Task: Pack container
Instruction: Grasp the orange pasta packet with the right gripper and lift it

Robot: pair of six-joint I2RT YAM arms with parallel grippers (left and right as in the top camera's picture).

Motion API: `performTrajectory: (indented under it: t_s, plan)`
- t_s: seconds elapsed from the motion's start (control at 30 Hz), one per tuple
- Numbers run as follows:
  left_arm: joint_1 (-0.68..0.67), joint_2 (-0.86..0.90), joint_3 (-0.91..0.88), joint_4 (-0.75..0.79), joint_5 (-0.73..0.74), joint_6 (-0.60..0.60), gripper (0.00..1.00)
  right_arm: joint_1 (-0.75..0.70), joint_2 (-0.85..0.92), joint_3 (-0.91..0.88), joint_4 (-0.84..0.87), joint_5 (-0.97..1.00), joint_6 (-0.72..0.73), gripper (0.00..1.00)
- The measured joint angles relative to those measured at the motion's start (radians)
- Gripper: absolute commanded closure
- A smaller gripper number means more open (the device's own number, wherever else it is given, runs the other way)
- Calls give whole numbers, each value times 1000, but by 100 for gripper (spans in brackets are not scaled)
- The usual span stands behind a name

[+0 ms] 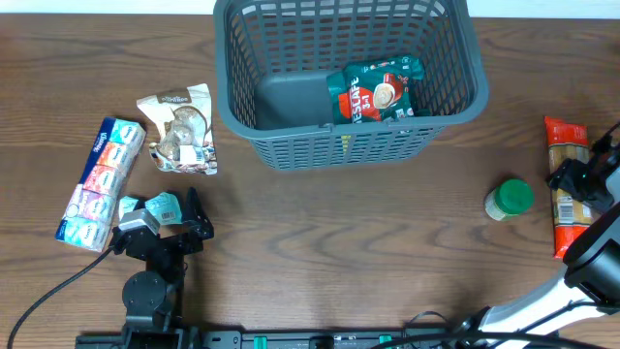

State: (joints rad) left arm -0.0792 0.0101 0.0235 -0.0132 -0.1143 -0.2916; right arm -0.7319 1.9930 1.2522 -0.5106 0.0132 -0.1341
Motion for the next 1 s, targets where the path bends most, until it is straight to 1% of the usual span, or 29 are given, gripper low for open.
performTrajectory:
  t_s: [0.03, 0.07, 0.13, 0.17, 0.47, 0.67, 0.83, 1.0]
  plan:
    - [0, 0, 0, 0, 0, 0, 2, 0, 0, 0, -1, -3, -2, 64]
    - [0, 0, 0, 0, 0, 0, 1, 0, -1, -1, -4, -1, -3, 78]
    - [0, 0, 0, 0, 0, 0, 1, 0, -9, 1, -12, 1, -6, 95]
    - [0, 0, 0, 0, 0, 0, 1, 0, -16, 2, -19, -3, -6, 99]
    - [0, 0, 0, 0, 0, 0, 1, -2, -24, 26, -93, -40, 21, 99]
    - [0, 0, 0, 0, 0, 0, 1, 2, -23, 92, -232, -77, 42, 99]
    - [0, 0, 0, 0, 0, 0, 2, 23, -23, 203, -354, -86, 52, 99]
    - [0, 0, 0, 0, 0, 0, 1, 43, -32, 377, -469, -92, 55, 99]
